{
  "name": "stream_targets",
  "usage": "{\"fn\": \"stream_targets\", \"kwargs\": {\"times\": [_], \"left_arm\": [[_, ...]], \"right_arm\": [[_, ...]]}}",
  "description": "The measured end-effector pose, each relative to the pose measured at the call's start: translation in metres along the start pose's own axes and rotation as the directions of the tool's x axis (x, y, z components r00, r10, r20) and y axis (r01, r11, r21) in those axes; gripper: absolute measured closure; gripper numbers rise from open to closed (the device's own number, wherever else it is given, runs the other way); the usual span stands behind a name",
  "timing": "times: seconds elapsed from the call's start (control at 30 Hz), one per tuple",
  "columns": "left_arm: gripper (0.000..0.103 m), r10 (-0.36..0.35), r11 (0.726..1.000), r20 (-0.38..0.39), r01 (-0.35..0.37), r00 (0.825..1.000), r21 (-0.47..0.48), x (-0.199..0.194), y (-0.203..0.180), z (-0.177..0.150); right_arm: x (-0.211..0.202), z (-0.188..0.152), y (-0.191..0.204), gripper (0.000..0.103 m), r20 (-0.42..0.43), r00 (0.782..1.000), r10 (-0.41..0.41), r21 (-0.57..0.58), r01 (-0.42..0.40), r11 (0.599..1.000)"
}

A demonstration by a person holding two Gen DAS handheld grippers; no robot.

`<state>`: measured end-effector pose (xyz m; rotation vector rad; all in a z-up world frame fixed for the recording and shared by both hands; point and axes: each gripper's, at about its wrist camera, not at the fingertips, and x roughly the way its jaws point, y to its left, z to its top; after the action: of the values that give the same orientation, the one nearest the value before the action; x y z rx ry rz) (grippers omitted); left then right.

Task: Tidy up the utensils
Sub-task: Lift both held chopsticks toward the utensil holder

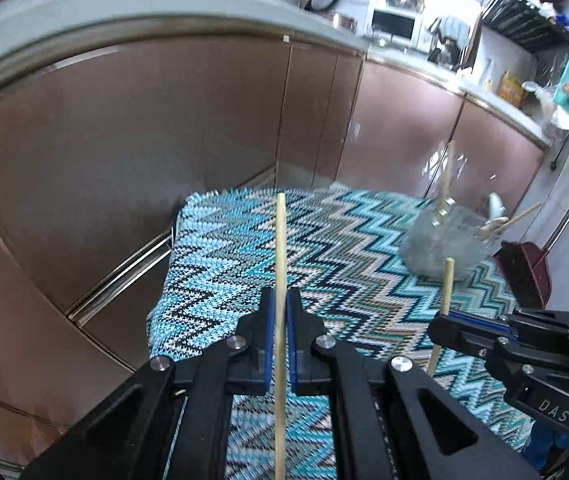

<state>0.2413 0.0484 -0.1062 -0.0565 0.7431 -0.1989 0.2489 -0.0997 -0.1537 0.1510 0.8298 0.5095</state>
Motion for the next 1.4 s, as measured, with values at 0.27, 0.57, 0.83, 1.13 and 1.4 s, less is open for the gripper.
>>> {"fn": "stream_targets", "kwargs": {"times": [0.27,0.57,0.83,1.13,1.4], "left_arm": [[0.098,-0.012,1.000,0.112,0.014,0.994,-0.016,-0.063,-0.024,-0.015],[0.098,-0.027,1.000,0.199,0.029,0.980,-0.011,-0.108,-0.070,-0.026],[0.098,-0.003,0.999,0.260,-0.006,0.966,0.034,-0.132,-0.120,-0.044],[0.098,0.015,0.993,0.377,-0.057,0.926,0.102,-0.172,-0.159,-0.057],[0.098,-0.002,0.985,0.451,-0.075,0.892,0.154,-0.186,-0.182,-0.055]], "right_arm": [[-0.084,-0.026,0.018,0.097,0.144,0.990,-0.011,-0.022,0.014,1.000],[-0.169,-0.056,0.001,0.097,0.286,0.957,-0.047,0.014,0.044,0.999],[-0.235,-0.089,-0.025,0.097,0.411,0.901,-0.140,0.078,0.119,0.990],[-0.273,-0.107,-0.033,0.097,0.493,0.852,-0.176,0.106,0.142,0.984],[-0.279,-0.106,-0.031,0.097,0.521,0.835,-0.177,0.084,0.156,0.984]]}}
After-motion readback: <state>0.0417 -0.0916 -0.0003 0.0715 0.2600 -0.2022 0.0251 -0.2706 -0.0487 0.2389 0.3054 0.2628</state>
